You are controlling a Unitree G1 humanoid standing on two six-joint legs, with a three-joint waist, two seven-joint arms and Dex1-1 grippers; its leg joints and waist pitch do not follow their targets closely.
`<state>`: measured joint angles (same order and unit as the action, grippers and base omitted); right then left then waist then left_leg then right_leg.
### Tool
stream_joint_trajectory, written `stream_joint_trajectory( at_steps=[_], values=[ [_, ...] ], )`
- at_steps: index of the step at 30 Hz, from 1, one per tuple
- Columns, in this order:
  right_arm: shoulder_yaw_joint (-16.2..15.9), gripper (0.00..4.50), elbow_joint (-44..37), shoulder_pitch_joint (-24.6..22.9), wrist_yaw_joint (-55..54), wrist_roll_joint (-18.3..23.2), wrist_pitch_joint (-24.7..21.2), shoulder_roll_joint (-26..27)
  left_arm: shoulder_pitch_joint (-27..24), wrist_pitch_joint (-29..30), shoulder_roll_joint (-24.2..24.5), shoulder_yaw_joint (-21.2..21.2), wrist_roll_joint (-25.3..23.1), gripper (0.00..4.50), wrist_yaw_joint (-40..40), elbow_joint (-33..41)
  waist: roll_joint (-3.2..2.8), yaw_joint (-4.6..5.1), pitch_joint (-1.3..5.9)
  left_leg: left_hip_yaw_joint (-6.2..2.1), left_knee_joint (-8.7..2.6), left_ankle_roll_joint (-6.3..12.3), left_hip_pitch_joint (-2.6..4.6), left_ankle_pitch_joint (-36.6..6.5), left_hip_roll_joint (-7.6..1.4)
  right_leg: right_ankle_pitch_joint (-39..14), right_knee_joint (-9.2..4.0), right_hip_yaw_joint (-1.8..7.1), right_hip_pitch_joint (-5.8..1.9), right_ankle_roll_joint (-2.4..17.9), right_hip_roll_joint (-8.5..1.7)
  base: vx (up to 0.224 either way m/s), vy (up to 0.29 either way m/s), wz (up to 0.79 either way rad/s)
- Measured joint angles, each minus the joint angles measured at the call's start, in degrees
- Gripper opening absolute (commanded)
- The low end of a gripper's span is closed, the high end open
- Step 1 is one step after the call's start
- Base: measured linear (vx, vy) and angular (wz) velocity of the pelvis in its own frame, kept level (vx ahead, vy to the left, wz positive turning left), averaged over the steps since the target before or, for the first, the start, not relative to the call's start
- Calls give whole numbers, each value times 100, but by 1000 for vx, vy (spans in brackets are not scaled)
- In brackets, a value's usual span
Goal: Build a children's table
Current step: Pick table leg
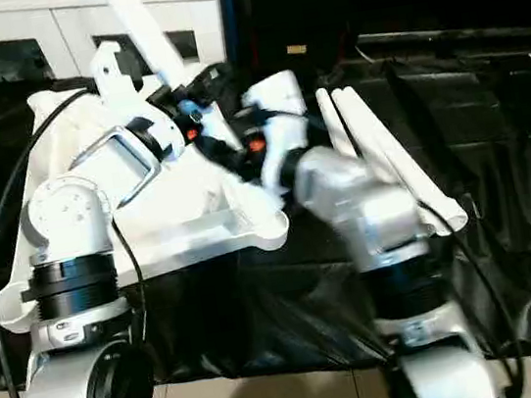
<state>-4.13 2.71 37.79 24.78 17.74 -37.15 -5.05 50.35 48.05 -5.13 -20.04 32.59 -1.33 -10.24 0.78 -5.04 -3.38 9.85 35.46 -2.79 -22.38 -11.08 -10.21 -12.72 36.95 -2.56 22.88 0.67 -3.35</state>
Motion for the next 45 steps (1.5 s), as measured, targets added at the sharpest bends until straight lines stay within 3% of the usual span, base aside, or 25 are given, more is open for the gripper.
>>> stream_joint_trajectory(
  at_steps=[9,15,22,23,33,38,45],
  values=[
    [-154,182,-2,58,-616,-391,120,247,36,-224,-107,-52,-97,257,423,-7,1,-4,-1,0,0,-3,-1,-1,1,5,-4,3,-1,-9,0,0,0,0],
    [-179,182,-11,80,-688,-437,149,265,69,-292,-133,-36,-59,203,406,2,1,3,-1,0,0,-5,0,0,1,10,-4,5,0,-16,0,0,0,0],
    [-163,182,-25,116,-650,-423,156,260,17,-531,-128,54,-46,188,267,1,0,2,-1,0,0,-8,0,2,2,13,-4,6,0,-21,0,0,0,0],
    [-138,238,-24,115,-616,-406,151,260,6,-562,-128,73,-46,188,239,0,0,1,-1,0,0,-8,-1,2,2,14,-5,6,0,-23,0,0,0,0],
    [107,309,-54,47,1459,671,-387,-949,-36,-571,673,431,-15,185,-1109,-86,-3,-17,-3,0,0,-6,-2,3,4,17,-8,8,-2,-26,0,0,0,0],
    [358,348,-3,47,2437,1100,-543,-1437,-192,-239,1025,693,394,185,-2220,9,-4,-14,-2,1,0,-3,2,4,3,18,-4,8,-2,-23,0,0,0,0],
    [177,350,126,52,3529,1494,-741,-1872,-327,248,1226,1103,1006,185,-3620,197,-6,-11,-3,1,0,-1,6,11,4,21,0,8,-3,-17,0,0,0,0]
  ],
)
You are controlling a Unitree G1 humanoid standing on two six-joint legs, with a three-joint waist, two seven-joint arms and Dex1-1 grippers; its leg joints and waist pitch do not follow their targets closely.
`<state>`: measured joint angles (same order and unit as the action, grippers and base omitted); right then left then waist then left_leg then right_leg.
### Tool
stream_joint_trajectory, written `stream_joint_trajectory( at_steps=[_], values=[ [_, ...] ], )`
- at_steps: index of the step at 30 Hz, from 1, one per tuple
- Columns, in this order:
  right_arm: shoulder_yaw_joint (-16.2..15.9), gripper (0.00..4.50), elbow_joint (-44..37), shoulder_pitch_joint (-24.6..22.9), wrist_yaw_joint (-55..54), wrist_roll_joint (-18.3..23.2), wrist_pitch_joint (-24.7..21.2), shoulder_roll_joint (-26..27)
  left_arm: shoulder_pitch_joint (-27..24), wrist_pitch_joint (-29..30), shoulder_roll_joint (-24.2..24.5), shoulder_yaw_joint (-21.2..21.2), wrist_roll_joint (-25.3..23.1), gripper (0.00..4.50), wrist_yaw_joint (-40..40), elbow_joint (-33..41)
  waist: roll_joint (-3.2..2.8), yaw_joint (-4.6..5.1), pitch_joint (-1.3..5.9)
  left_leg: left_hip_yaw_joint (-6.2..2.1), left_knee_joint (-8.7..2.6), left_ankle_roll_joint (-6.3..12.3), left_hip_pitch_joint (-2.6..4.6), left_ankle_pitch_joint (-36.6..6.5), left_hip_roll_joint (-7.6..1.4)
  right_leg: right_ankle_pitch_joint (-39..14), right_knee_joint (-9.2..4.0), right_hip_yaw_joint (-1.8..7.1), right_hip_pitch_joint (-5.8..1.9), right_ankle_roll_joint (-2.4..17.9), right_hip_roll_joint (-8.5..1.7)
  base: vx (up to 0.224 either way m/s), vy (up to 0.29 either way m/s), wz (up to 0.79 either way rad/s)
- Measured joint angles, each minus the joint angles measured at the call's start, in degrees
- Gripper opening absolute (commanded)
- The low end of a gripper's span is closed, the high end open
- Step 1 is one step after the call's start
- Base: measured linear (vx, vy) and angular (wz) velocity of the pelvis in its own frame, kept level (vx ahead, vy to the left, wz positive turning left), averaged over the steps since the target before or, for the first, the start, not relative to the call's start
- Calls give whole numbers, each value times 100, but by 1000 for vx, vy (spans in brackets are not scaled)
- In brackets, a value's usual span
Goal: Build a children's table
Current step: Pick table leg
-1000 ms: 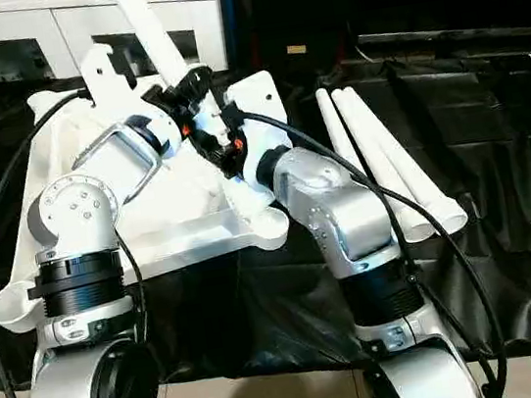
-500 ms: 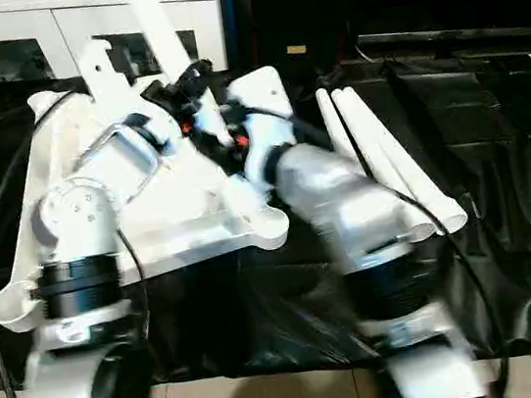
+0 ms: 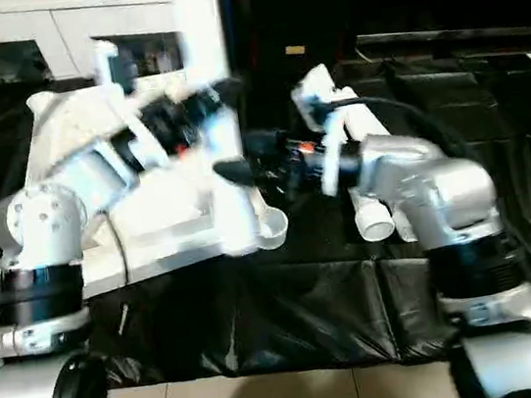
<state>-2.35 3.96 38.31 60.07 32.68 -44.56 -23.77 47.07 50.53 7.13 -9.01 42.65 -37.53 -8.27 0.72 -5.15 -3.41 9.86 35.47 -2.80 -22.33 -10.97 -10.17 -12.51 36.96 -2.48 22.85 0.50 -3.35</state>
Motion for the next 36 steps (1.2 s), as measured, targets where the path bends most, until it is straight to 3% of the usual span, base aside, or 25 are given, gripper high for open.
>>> stream_joint_trajectory(
  at_steps=[6,13,21,24,26,28,29,36],
  values=[
    [-319,350,23,-4,839,167,-160,-242,1,63,49,104,355,185,-714,93,-1,1,0,0,0,3,4,6,-1,2,4,-1,-3,3,0,0,0,0],
    [-374,350,129,-1,1150,330,-235,-271,1,128,98,103,571,185,-1109,112,-1,-2,0,0,0,10,4,12,-1,5,4,-1,-4,8,0,0,0,0],
    [-388,273,147,2,1312,406,-299,-207,-15,150,116,101,657,185,-1209,115,-1,-5,0,0,0,23,4,20,-1,6,3,-2,-4,9,0,0,0,0],
    [-438,267,146,2,1353,502,-353,-176,-17,146,84,101,660,185,-1210,115,-1,-6,0,0,0,24,4,21,-1,6,3,-2,-4,9,0,0,0,0],
    [-497,227,144,1,1363,511,-369,-157,-17,142,42,111,660,185,-1210,115,-1,-7,0,0,0,24,4,21,-1,6,4,-2,-4,9,0,0,0,0],
    [-497,227,141,1,1371,515,-372,-150,-17,126,42,111,660,185,-1210,114,-1,-7,0,0,0,24,4,22,-1,6,4,-2,-4,9,0,0,0,0],
    [-496,263,143,1,1356,511,-371,-136,-17,105,41,125,660,185,-1223,116,-1,-9,0,0,0,24,4,21,-1,6,4,-2,-4,9,0,0,0,0],
    [-497,310,157,1,1274,488,-360,-15,-17,87,4,154,673,184,-1232,115,-1,-8,0,0,0,24,4,21,-1,6,4,-2,-4,9,-1,0,0,0]
  ],
)
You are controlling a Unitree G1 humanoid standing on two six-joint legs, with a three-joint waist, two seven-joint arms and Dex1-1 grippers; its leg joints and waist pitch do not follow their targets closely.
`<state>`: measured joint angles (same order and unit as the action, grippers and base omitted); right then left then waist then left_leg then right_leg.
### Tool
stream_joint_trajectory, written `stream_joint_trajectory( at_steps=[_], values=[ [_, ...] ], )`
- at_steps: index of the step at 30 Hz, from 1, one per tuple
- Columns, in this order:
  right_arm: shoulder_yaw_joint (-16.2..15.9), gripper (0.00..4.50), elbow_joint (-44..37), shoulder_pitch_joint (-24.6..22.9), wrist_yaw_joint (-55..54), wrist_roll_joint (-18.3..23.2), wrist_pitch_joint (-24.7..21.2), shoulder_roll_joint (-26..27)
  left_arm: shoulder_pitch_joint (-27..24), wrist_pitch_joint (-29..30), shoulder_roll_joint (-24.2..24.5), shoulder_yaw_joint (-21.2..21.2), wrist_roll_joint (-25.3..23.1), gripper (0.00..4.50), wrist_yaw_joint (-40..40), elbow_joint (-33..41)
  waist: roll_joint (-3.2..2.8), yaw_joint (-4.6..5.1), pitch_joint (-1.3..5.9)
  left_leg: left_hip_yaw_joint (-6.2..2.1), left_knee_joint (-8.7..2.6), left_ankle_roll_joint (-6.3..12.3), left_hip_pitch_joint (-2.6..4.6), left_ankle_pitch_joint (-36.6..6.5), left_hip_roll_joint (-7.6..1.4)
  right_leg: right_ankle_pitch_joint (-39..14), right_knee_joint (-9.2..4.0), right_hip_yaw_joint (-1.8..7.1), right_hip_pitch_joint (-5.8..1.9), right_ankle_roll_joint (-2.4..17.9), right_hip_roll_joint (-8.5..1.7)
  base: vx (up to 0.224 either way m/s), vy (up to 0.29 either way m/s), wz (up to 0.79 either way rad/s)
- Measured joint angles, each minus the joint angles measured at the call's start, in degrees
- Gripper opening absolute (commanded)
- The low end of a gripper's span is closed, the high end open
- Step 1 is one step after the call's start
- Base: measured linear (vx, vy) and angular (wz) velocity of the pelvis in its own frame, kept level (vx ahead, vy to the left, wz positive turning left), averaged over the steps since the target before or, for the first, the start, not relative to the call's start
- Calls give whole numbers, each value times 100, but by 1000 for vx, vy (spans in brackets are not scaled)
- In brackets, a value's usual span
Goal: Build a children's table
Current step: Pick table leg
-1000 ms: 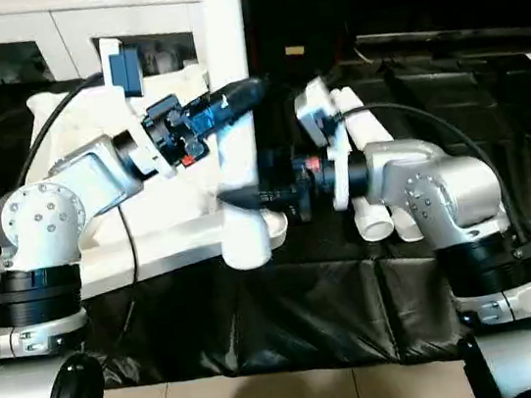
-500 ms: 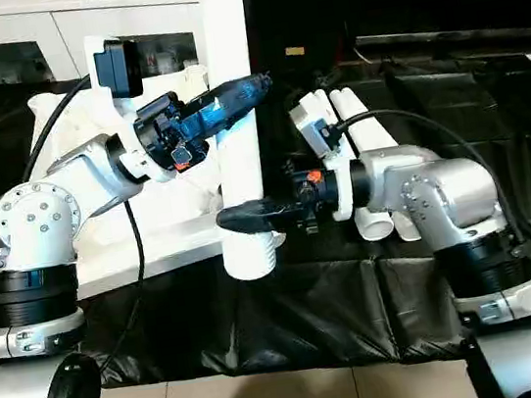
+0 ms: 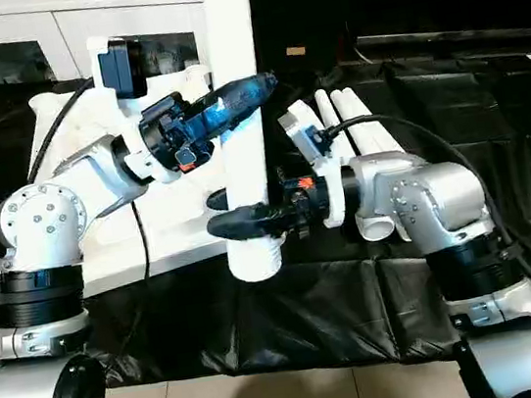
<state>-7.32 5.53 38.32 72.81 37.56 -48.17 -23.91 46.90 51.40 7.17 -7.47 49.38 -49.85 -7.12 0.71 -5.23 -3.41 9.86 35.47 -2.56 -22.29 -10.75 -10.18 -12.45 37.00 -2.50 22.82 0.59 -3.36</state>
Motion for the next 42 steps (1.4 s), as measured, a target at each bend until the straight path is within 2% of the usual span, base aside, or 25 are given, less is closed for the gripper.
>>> stream_joint_trajectory(
  at_steps=[7,8,13,14,20,21,22,24,26,28,30,34,37,40,42],
  values=[
    [0,271,25,0,18,40,-20,9,0,-3,45,13,38,184,-36,0,0,-1,0,0,0,0,0,0,0,0,0,0,0,0,0,0,0,0],
    [0,248,25,0,19,46,-21,12,0,-7,56,12,38,184,-45,0,0,-1,0,0,0,-1,0,0,0,0,0,0,0,0,0,0,0,0],
    [-1,216,21,0,36,84,-36,14,0,-11,128,38,38,184,-108,0,-1,-2,0,0,0,-1,0,0,0,0,1,0,-1,0,0,0,0,0],
    [-5,199,19,0,38,85,-41,14,0,-9,141,47,38,184,-118,0,-1,-2,0,0,0,-2,0,0,0,0,1,0,-1,0,0,0,0,0],
    [-10,191,-6,-21,34,83,-46,14,-19,-53,163,111,26,184,-175,4,-1,-3,1,0,0,-6,0,-2,0,1,0,-1,-1,1,0,0,0,0],
    [-9,191,-20,-43,21,83,-46,14,-19,-56,162,137,10,240,-167,4,-1,-3,1,0,0,-5,0,-2,0,1,1,0,-1,1,0,0,0,0],
    [-10,191,-20,-57,19,82,-46,14,-19,-58,162,160,-14,254,-164,4,-1,-5,1,0,0,-5,0,-2,0,1,1,0,-1,1,0,0,0,0],
    [-5,191,-20,-67,-72,65,-44,21,-19,-56,132,165,-34,254,-118,7,-1,-5,1,0,0,-6,1,-2,0,1,1,0,-2,1,0,0,0,0],
    [9,191,-31,-97,-151,57,-21,47,-19,-60,100,164,-37,287,-69,7,-1,-5,1,0,0,-7,2,-1,0,2,1,-1,-2,2,0,0,0,0],
    [34,191,-43,-187,-274,33,66,122,-20,-171,42,172,-99,293,-28,7,-2,-6,1,0,0,-7,3,-1,0,2,1,-1,-5,2,0,0,0,0],
    [58,191,-39,-296,-529,-40,212,298,-19,-563,-147,153,-259,293,185,28,-2,-8,1,0,0,-8,1,-2,0,3,1,-1,-4,3,-1,0,0,0],
    [126,191,-36,-317,-956,-249,516,495,-8,-943,-390,-61,-306,293,611,118,-3,0,1,0,0,-12,4,-1,0,5,1,-2,-5,5,-1,0,0,0],
    [219,191,55,-325,-1588,-583,1034,816,60,-1244,-524,-182,-379,293,949,92,-4,17,1,0,0,-18,5,3,-2,7,4,-2,-4,6,-1,0,0,0],
    [281,191,299,-333,-2289,-948,1514,1038,245,-1547,-493,-345,-533,293,1188,-111,-6,18,1,-1,0,-22,6,5,-1,11,3,-2,-5,5,-1,0,0,0],
    [480,191,563,-329,-2895,-1153,1779,1211,246,-1827,-156,-248,-896,293,1168,-244,-9,31,1,-1,0,-24,9,6,-1,12,2,0,-6,2,0,0,0,0]
  ],
)
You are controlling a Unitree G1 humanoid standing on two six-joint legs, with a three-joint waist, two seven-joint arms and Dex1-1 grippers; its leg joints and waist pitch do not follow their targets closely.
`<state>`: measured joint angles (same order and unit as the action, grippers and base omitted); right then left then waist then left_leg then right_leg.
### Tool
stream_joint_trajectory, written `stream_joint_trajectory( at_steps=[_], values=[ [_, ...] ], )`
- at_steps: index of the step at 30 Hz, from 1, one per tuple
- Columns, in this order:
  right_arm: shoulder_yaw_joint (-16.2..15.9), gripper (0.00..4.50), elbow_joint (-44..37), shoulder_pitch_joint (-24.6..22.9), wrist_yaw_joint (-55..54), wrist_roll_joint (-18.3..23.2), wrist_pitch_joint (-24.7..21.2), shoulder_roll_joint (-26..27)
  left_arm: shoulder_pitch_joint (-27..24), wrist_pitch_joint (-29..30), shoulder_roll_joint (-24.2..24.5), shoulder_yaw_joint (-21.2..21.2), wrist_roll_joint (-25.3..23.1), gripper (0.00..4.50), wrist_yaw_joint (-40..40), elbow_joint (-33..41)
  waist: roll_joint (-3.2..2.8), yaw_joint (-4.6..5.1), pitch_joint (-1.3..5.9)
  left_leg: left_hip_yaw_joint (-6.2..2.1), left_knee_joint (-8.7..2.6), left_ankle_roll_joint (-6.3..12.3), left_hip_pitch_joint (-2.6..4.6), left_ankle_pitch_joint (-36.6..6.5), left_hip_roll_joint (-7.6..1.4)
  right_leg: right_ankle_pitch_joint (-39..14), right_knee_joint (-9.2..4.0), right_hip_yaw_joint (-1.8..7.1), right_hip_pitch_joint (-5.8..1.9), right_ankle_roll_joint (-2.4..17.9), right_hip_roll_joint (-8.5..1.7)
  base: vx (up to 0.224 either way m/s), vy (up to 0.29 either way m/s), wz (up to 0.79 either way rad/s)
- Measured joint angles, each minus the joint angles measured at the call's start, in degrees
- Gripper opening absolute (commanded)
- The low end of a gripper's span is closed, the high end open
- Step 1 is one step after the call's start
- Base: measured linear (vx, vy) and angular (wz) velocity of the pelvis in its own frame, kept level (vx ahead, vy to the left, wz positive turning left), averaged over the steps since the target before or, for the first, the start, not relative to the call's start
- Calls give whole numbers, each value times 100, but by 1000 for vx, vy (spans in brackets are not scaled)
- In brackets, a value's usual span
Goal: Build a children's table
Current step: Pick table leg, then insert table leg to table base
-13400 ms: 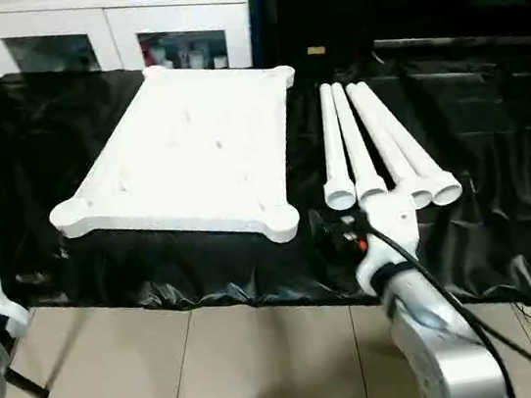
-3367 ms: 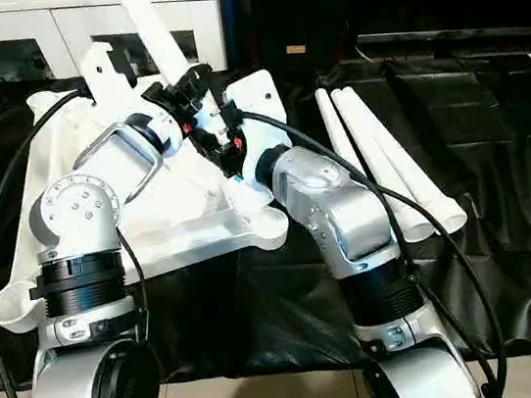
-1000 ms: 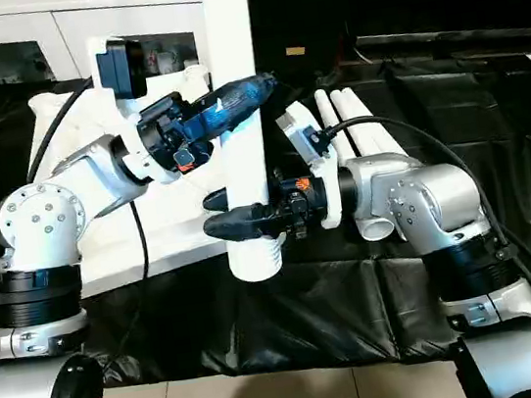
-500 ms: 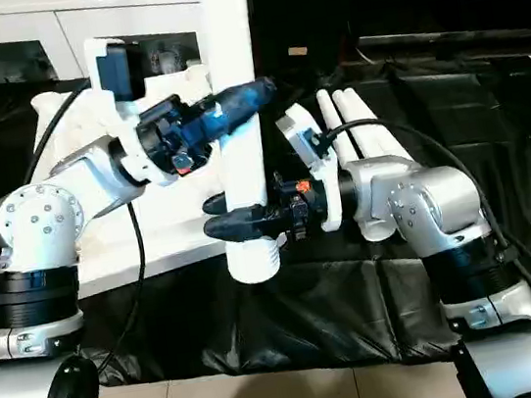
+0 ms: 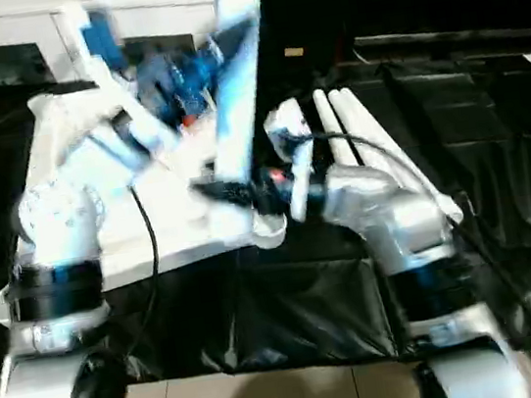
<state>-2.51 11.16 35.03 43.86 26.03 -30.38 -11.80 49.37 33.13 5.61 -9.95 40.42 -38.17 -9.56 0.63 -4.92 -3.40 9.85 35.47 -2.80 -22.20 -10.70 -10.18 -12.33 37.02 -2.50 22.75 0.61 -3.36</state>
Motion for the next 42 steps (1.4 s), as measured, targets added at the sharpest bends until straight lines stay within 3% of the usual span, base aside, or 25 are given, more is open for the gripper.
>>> stream_joint_trajectory(
  at_steps=[2,6,11,14,18,20,22,28,32,42],
  values=[
    [184,190,272,6,-521,-171,169,14,-142,-247,378,229,-469,293,-111,-72,-15,-3,-2,0,-1,-1,-1,0,1,1,-3,1,0,-2,0,0,0,0],
    [493,190,584,-66,-1286,-421,412,44,-753,-630,1207,1309,-1591,293,-643,-353,-34,-17,-4,1,-9,-7,-9,3,2,0,-6,-1,9,-3,0,0,0,0],
    [496,190,609,-168,-1693,-709,675,161,-1013,-1440,1646,2544,-2649,293,-1240,-884,-64,-4,-14,1,-10,-14,-14,7,3,2,-5,1,16,-5,0,0,0,0],
    [496,190,698,-226,-1958,-905,926,159,-1124,-2117,1837,3006,-3293,293,-1480,-1584,-111,17,-3,1,-15,-14,-2,7,4,3,-3,6,9,-6,0,0,0,0],
    [505,190,716,-426,-2117,-1064,1089,165,-1265,-2468,1836,3149,-3577,293,-1644,-2159,-146,28,-23,0,-20,-20,-1,11,3,7,-1,5,12,-6,1,0,0,0],
    [494,190,720,-444,-2112,-1109,1375,166,-1257,-2623,1832,3165,-3664,256,-1649,-2376,-170,40,-31,0,-20,-20,-1,11,4,9,-1,6,12,-6,1,0,0,0],
    [490,190,708,-445,-2084,-1107,1454,167,-1218,-2739,1822,3164,-3682,256,-1645,-2557,-174,55,-29,0,-21,-20,1,11,4,8,-1,5,12,-6,1,0,0,0],
    [439,190,510,-615,-1717,-939,1288,253,-868,-3224,1775,3077,-3719,213,-1683,-3414,-177,93,-31,1,-22,-17,0,11,5,9,-3,7,11,-4,1,0,0,0],
    [421,190,457,-615,-1604,-856,1241,247,-850,-3303,1761,3033,-3739,171,-1846,-3641,-178,137,-30,1,-22,-17,1,11,5,9,-3,7,11,-4,1,0,0,0],
    [379,190,457,-618,-1447,-814,1160,242,-696,-3463,1733,2950,-3780,94,-2130,-4029,-178,143,-30,1,-22,-17,4,11,4,10,-2,8,9,-3,0,0,0,0]
  ],
)
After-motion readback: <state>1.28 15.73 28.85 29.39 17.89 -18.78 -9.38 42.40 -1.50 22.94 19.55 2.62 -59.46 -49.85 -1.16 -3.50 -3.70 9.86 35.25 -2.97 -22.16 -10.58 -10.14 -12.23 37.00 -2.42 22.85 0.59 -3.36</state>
